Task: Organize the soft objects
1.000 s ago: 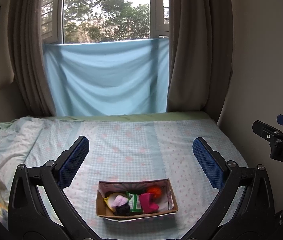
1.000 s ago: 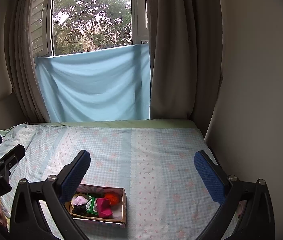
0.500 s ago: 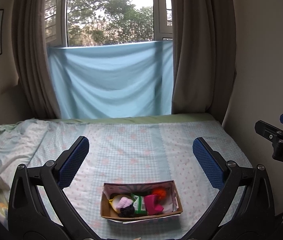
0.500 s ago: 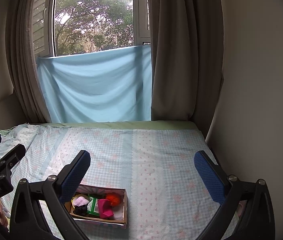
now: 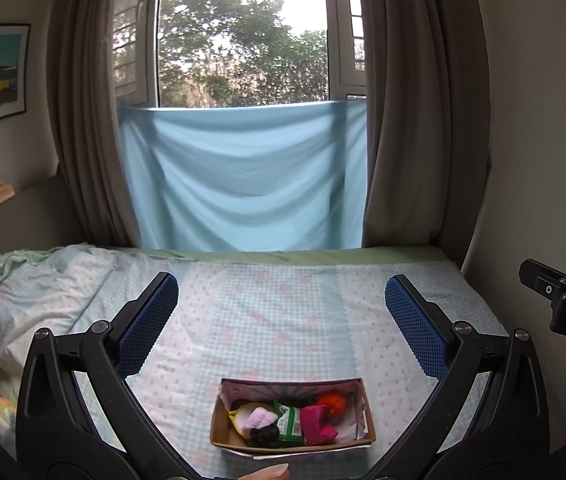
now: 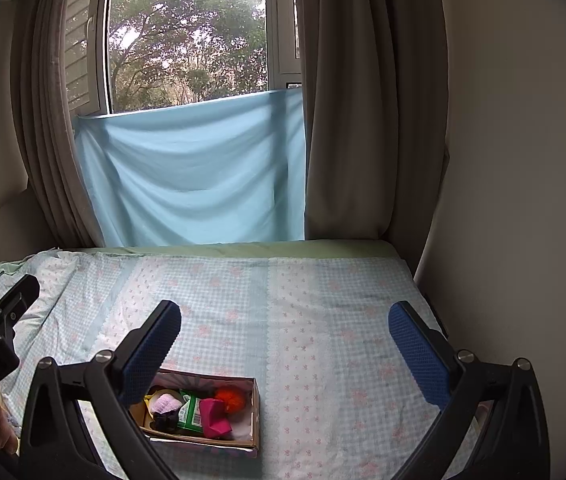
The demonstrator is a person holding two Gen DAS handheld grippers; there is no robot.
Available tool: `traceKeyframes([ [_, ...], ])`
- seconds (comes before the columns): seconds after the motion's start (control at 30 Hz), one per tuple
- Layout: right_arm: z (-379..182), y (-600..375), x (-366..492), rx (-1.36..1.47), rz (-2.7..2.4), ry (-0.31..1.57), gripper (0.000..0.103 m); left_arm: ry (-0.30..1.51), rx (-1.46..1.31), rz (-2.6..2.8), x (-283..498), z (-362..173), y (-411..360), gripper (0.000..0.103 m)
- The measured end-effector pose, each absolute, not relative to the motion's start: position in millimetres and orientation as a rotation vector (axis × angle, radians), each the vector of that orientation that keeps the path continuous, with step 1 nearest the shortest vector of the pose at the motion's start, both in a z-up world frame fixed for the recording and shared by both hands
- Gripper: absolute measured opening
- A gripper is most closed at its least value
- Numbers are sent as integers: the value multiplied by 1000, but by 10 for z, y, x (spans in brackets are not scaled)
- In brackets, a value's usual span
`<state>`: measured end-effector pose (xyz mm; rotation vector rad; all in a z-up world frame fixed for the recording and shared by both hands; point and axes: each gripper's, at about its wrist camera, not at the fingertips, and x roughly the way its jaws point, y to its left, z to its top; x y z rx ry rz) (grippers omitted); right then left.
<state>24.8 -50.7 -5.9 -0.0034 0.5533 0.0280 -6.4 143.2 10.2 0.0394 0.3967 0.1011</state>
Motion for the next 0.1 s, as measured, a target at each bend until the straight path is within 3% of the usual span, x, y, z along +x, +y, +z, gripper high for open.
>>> traceKeyframes([
  [0.1, -70, -512, 253, -4, 30, 558, 103, 404, 19, 103, -51, 82, 1478, 103],
])
